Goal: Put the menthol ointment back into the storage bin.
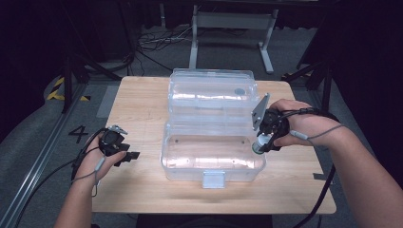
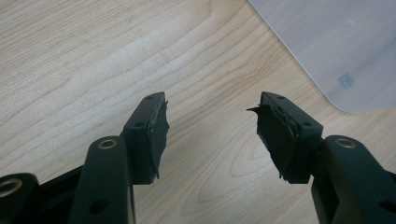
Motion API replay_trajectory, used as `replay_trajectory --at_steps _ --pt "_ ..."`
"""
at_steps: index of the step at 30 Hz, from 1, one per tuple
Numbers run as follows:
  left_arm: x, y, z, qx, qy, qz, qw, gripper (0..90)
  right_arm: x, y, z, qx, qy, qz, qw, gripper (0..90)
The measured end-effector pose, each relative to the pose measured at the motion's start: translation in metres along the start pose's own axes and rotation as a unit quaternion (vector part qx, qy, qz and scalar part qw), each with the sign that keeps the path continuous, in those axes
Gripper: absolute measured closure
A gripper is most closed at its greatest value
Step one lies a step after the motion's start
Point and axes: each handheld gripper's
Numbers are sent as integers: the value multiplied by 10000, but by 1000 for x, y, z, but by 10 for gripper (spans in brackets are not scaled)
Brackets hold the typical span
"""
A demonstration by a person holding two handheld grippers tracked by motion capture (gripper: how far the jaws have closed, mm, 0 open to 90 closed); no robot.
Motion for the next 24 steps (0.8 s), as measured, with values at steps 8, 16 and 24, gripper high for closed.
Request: replay_trajectory --at_steps 8,16,24 --pt "-3 -1 0 8 -32 -23 10000 436 -13 -10 -3 -76 80 5 9999 503" --pt "-7 -1 -2 32 -92 -35 9999 435 -23 -30 -8 -195 137 70 9997 503" --pt "-9 -2 -2 44 -87 -43 9999 436 -25 -49 -10 -366 46 219 9991 503"
Point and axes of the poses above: each handheld gripper's, and its own axes: y roughly backward along the jaws, x roughly out of its underside, z roughly to its left, and after that the axes turned 3 degrees about y, right-handed
